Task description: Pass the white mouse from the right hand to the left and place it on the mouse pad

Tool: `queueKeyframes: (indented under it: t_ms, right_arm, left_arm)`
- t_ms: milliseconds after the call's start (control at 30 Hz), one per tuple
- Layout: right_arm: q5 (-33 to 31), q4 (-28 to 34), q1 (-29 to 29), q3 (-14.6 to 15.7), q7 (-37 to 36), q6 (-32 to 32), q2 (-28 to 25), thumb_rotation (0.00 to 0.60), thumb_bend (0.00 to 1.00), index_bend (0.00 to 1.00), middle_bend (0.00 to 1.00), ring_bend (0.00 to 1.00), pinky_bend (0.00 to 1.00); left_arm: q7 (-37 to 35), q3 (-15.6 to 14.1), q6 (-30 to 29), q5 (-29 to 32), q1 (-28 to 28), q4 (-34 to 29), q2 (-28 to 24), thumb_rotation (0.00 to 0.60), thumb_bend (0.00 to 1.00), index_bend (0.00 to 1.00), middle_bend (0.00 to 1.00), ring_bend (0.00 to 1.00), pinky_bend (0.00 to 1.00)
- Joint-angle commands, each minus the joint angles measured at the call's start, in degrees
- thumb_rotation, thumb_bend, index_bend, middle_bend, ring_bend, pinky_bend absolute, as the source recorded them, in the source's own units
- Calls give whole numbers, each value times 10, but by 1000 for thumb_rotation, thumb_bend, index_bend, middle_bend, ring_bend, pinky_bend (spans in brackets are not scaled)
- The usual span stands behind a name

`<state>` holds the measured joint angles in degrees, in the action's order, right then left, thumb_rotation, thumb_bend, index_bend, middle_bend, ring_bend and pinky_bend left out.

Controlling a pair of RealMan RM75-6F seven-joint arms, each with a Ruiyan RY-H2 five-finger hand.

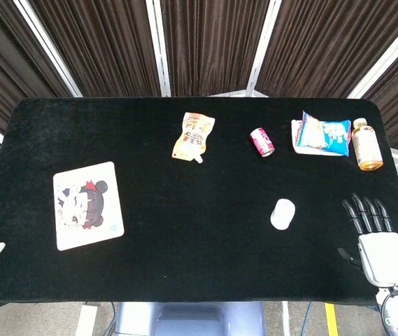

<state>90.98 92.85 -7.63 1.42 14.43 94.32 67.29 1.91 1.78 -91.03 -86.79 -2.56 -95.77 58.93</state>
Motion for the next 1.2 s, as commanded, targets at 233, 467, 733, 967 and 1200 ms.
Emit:
queueKeyframes:
  t_ms: [233,467,733,967,1200]
  right_arm:
    - [2,-19,-7,2,2,-35,3,600,0,0,0,0,0]
    - [68,-96,-93,18,-63,-157,5,600,0,0,17,0,0]
    - [153,-222,-195,26,-119,-244,29,600,0,97,90,0,0]
    - [190,-303,-250,34,-124,-288,63,600,0,110,117,0,18]
    - [218,-374,-285,49,-130,-308,106,600,0,129,142,0,56]
  left_arm:
    - [18,1,9,1,-4,-3,5,600,0,0,0,0,0]
    - [41,9,29,18,-14,-2,12,600,0,0,0,0,0]
    - [66,22,57,56,-25,0,20,600,0,0,0,0,0]
    - [89,26,63,64,-32,0,29,600,0,0,0,0,0]
    - [118,28,74,76,-39,5,43,600,0,0,0,0,0]
